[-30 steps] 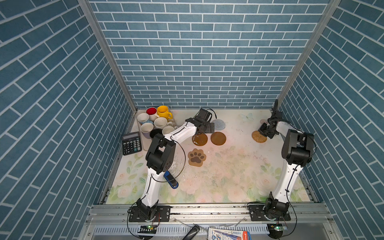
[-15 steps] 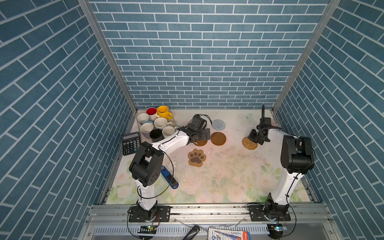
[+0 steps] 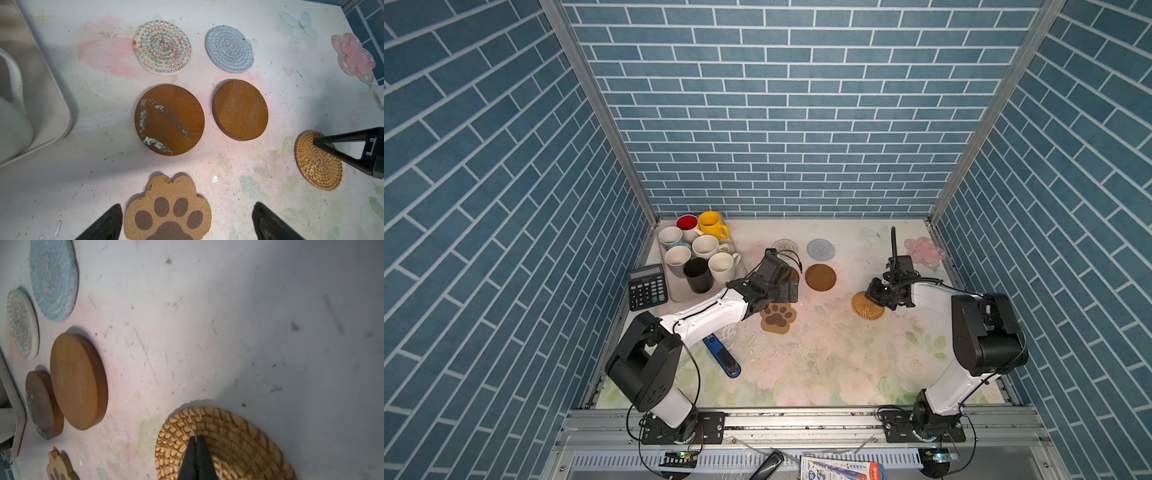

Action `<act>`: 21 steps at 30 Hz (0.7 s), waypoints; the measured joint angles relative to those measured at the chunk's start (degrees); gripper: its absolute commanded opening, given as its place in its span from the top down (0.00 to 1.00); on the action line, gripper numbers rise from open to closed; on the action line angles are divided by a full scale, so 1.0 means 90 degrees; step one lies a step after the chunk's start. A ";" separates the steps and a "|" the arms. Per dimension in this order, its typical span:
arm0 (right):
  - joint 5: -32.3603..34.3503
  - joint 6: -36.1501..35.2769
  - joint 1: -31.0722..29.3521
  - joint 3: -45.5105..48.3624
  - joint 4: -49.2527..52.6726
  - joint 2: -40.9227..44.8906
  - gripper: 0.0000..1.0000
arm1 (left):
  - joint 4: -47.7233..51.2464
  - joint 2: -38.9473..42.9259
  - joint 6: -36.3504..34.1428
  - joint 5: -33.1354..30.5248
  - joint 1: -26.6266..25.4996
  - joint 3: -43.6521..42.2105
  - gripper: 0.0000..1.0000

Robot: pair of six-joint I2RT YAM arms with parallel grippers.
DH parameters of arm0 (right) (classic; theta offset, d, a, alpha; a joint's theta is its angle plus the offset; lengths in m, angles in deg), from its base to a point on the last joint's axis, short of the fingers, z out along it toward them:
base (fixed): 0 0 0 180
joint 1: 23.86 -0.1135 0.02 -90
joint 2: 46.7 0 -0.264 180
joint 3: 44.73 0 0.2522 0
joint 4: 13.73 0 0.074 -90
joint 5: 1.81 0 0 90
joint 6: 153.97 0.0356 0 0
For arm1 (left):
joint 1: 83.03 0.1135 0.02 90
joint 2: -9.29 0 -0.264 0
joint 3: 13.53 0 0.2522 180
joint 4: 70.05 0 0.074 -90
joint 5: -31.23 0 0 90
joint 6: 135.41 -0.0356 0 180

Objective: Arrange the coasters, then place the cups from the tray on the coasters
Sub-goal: 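Drag the rattan coaster with the right gripper toward the cork paw coaster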

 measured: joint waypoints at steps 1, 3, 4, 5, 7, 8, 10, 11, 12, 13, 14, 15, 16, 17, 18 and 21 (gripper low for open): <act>-0.0019 0.0051 -0.0114 0.0126 -0.0075 0.0087 1.00 | -0.0032 0.0090 0.0027 -0.0034 -0.0017 -0.0126 0.02; -0.0061 0.0180 -0.0364 0.0306 -0.0209 0.0197 1.00 | -0.0049 0.0279 0.0095 -0.0121 -0.0051 -0.0355 0.02; -0.0068 0.0236 -0.0512 0.0362 -0.0289 0.0216 1.00 | -0.0053 0.0386 0.0129 -0.0165 -0.0066 -0.0469 0.02; -0.0078 0.0308 -0.0658 0.0386 -0.0362 0.0219 1.00 | -0.0056 0.0481 0.0155 -0.0206 -0.0083 -0.0559 0.02; -0.0095 0.0423 -0.1003 0.0396 -0.0488 0.0192 1.00 | -0.0053 0.0707 0.0216 -0.0296 -0.0138 -0.0755 0.02; -0.0112 0.0495 -0.1158 0.0396 -0.0559 0.0158 1.00 | -0.0046 0.0814 0.0250 -0.0325 -0.0163 -0.0835 0.02; -0.0148 0.0617 -0.1479 0.0374 -0.0772 0.0046 1.00 | -0.0024 0.1032 0.0308 -0.0398 -0.0204 -0.0974 0.02; -0.0175 0.0675 -0.1608 0.0342 -0.0872 -0.0019 1.00 | -0.0007 0.1141 0.0333 -0.0435 -0.0221 -0.1032 0.02; -0.0211 0.0729 -0.1744 0.0284 -0.0959 -0.0107 1.00 | 0.0015 0.1263 0.0355 -0.0469 -0.0231 -0.1098 0.01; -0.0228 0.0801 -0.1858 0.0204 -0.1030 -0.0206 1.00 | 0.0046 0.1387 0.0376 -0.0505 -0.0236 -0.1163 0.01; -0.0243 0.0855 -0.1955 0.0121 -0.1093 -0.0301 1.00 | 0.0090 0.1484 0.0389 -0.0542 -0.0238 -0.1209 0.01; -0.0260 0.0894 -0.2052 0.0022 -0.1146 -0.0403 1.00 | 0.0129 0.1596 0.0406 -0.0580 -0.0238 -0.1265 0.01; -0.0265 0.0945 -0.2144 -0.0073 -0.1183 -0.0498 1.00 | 0.0175 0.1698 0.0418 -0.0617 -0.0238 -0.1309 0.01; -0.0267 0.0996 -0.2225 -0.0148 -0.1212 -0.0571 1.00 | 0.0214 0.1780 0.0425 -0.0648 -0.0240 -0.1343 0.01; -0.0274 0.1025 -0.2307 -0.0216 -0.1248 -0.0644 1.00 | 0.0270 0.1877 0.0430 -0.0687 -0.0243 -0.1372 0.01; -0.0289 0.1095 -0.2548 -0.0398 -0.1299 -0.0806 1.00 | 0.0389 0.2103 0.0442 -0.0760 -0.0245 -0.1455 0.01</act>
